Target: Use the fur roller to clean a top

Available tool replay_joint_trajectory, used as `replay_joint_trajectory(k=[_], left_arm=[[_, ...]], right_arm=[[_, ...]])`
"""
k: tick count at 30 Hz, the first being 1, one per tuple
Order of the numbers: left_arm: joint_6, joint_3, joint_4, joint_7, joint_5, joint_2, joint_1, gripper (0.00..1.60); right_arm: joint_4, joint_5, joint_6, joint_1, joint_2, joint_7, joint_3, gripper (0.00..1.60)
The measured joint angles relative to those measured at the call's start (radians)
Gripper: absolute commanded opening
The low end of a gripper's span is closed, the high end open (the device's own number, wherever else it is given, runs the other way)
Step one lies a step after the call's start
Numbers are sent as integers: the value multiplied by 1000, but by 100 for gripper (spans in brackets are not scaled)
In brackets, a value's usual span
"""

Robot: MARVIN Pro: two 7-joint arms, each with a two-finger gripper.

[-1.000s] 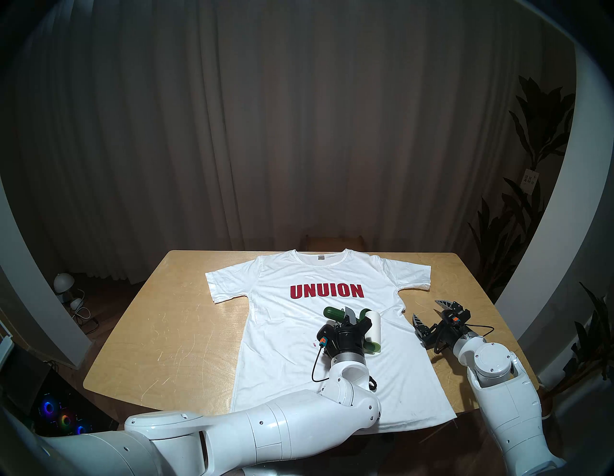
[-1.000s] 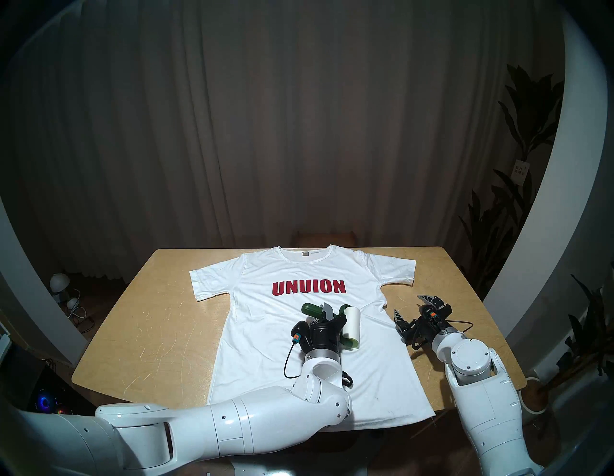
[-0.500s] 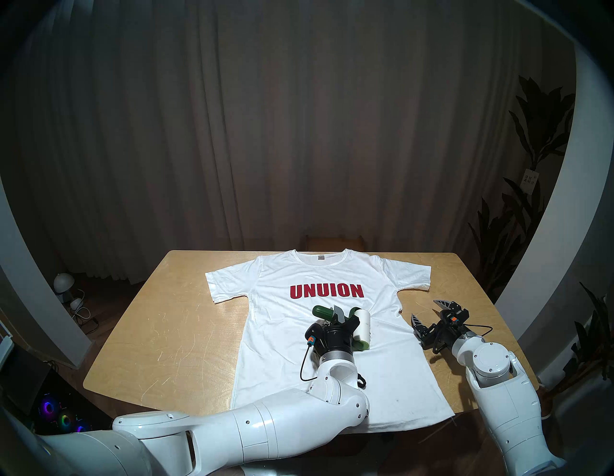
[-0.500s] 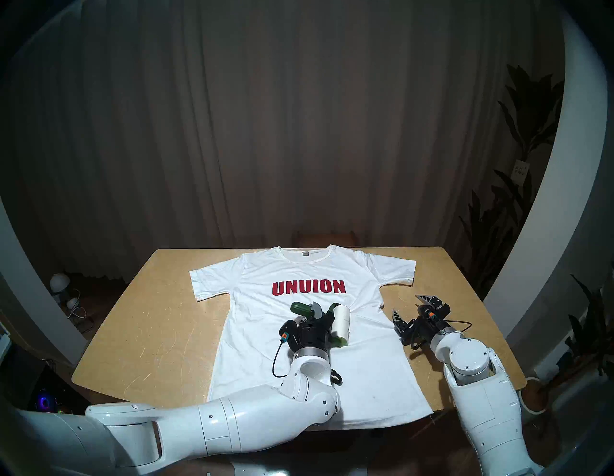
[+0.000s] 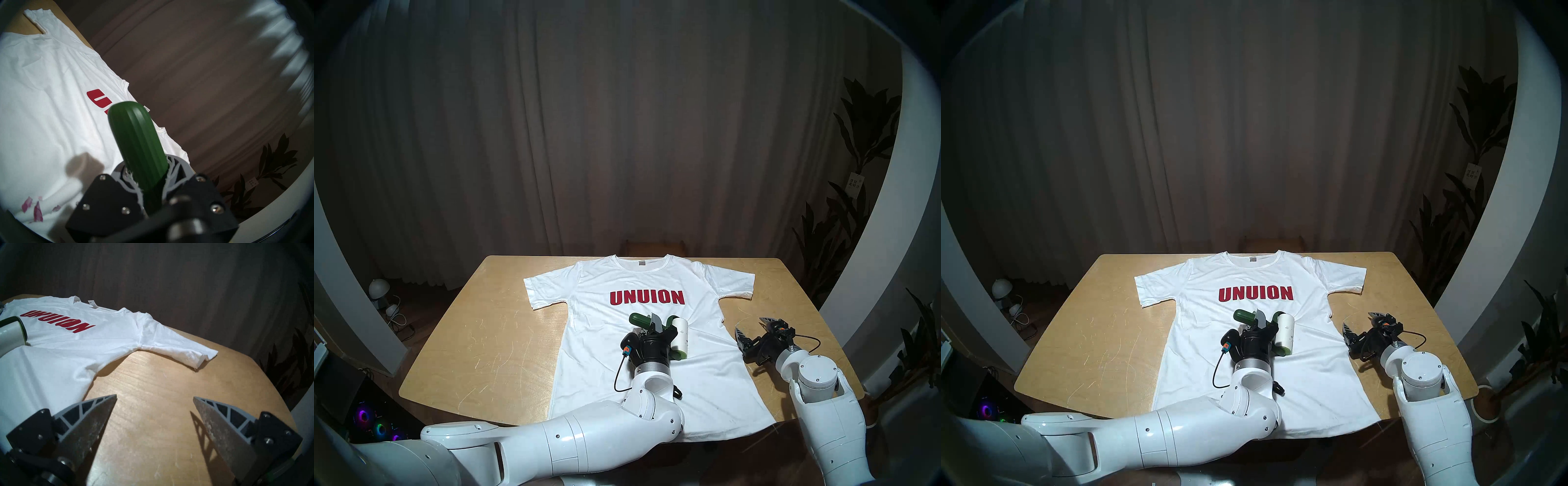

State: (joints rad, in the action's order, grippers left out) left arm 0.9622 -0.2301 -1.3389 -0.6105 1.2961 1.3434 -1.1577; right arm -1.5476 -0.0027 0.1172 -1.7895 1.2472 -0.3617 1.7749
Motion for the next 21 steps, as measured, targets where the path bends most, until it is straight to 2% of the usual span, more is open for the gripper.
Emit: replay_joint_trajectory(k=[6,10,21], left_arm=[[0,-8,-5,11,-23,-6,-9,0],[-1,-16,-16,21,-33,-14,-18,0],[0,-26,-2,37,-40,-12,-25,0]], right_arm=[[-4,9,5,-7,6,9,8,160],[11,25,-17,-5,11,10,18,160],[32,88,-22,33,24,10,61,160]])
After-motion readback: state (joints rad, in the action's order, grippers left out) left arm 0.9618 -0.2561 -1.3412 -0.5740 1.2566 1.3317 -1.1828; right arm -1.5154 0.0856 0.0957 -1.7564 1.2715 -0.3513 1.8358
